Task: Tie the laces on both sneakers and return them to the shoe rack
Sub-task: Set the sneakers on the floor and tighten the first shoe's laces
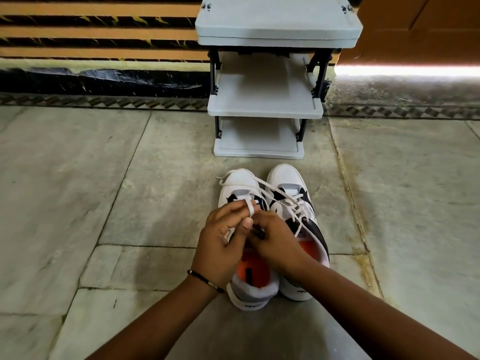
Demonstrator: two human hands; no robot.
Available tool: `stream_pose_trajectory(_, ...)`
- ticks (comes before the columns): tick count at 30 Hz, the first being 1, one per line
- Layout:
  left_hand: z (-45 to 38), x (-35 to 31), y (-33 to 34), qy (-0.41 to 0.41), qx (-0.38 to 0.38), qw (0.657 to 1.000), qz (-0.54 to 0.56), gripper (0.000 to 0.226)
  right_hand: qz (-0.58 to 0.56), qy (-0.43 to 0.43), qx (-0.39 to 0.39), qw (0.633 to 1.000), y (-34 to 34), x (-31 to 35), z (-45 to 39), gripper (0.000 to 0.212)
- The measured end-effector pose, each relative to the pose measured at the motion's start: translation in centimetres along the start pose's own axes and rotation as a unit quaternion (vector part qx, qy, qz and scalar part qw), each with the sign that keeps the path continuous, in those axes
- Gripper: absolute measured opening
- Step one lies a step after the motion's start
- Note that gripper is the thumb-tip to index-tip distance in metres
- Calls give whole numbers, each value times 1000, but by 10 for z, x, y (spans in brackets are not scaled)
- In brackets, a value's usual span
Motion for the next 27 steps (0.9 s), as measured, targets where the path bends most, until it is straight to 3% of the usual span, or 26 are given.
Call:
stream_pose_trajectory(3, -11, -10, -9, 13, -2, 1000, 13, 38, -4, -3, 55, 998, -1, 9, 1, 17)
stream_pose_trajectory(5, -17, -6, -12, -1, 9, 1000, -12, 56, 44, 10, 40, 998, -11, 14, 5, 30)
stream_pose_trajectory(7, -13, 11, -10, -46, 48, 995, -71, 80, 217, 17, -17, 976, -29, 14, 12, 52)
stream_pose_trajectory(9, 0, 28, -1, -95, 114, 981, -128, 90, 340, 91, -8, 936, -43, 3, 19, 63)
stream_pose_trajectory(12, 18, 38, 15, -154, 140, 974, -96, 85, 285, 222, 30, 932, -48, -18, 26, 64)
stream_pose_trajectory(17, 20, 35, 21, -172, 130, 973, -77, 82, 233, 258, 8, 937, -55, -24, 27, 58)
stream_pose_trajectory(27, 22, 43, 16, -162, 120, 977, -69, 82, 270, 300, -1, 915, -88, -26, 32, 56)
Point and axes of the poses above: each hand's wrist, its own z-axis away from the middle knuckle, its own y-axis out of the palm, x = y × z, the point moved 1 cm from there along -z, towards the middle knuckle, and after that the axes turned 9 degrees about -z, right-handed, at the moved point
